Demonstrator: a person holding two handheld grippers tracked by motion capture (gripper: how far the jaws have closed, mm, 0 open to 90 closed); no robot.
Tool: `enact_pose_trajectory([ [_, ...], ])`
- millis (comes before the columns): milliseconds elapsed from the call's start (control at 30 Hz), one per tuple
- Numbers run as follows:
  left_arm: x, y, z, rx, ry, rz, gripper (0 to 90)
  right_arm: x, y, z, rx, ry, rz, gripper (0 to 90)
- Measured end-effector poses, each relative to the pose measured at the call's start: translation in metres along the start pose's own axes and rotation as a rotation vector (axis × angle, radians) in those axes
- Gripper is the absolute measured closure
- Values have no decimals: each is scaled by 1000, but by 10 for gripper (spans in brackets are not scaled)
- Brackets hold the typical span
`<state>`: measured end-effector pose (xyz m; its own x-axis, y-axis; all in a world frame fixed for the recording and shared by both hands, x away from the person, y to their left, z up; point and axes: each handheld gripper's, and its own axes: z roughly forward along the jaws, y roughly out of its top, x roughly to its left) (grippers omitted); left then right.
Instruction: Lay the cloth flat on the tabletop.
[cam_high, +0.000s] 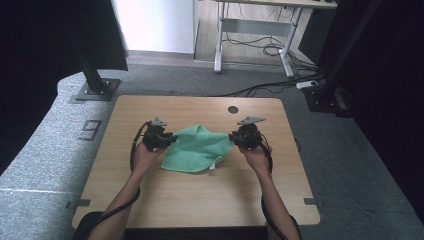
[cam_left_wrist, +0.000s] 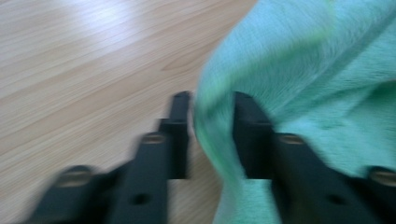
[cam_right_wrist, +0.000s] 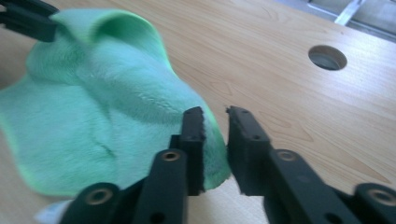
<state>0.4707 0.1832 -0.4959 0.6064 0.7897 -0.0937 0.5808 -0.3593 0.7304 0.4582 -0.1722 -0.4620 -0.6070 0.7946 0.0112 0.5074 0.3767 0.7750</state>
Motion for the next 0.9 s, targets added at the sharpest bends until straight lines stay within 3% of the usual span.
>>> enact_pose_trajectory([
  [100, 0, -5, -2, -8, 6, 7, 414, -1, -4, 2, 3, 2, 12, 645],
  [200, -1, -10, -3, -8, -16, 4, 297, 0, -11, 0, 6, 11, 14, 597],
  [267, -3, -14, 0, 18, -9, 19, 225, 2, -16, -2, 2, 25, 19, 575],
  [367, -6, -21, 5, 47, 22, 45, 200, 8, -20, -3, 10, 57, 12, 567],
  [467, -5, -28, 9, 64, 37, 37, 194, 16, -26, -4, 15, 86, 4, 561],
  [667, -5, -43, 14, 108, 67, 43, 192, 27, -38, 1, 32, 98, -9, 532],
  [733, -8, -48, 15, 121, 75, 57, 193, 28, -42, 4, 36, 105, -2, 583],
  [800, -10, -53, 13, 104, 68, 42, 192, 27, -45, 8, 40, 105, 8, 631],
  [900, -14, -58, 10, 90, 65, 46, 194, 25, -46, 14, 57, 100, 8, 794],
])
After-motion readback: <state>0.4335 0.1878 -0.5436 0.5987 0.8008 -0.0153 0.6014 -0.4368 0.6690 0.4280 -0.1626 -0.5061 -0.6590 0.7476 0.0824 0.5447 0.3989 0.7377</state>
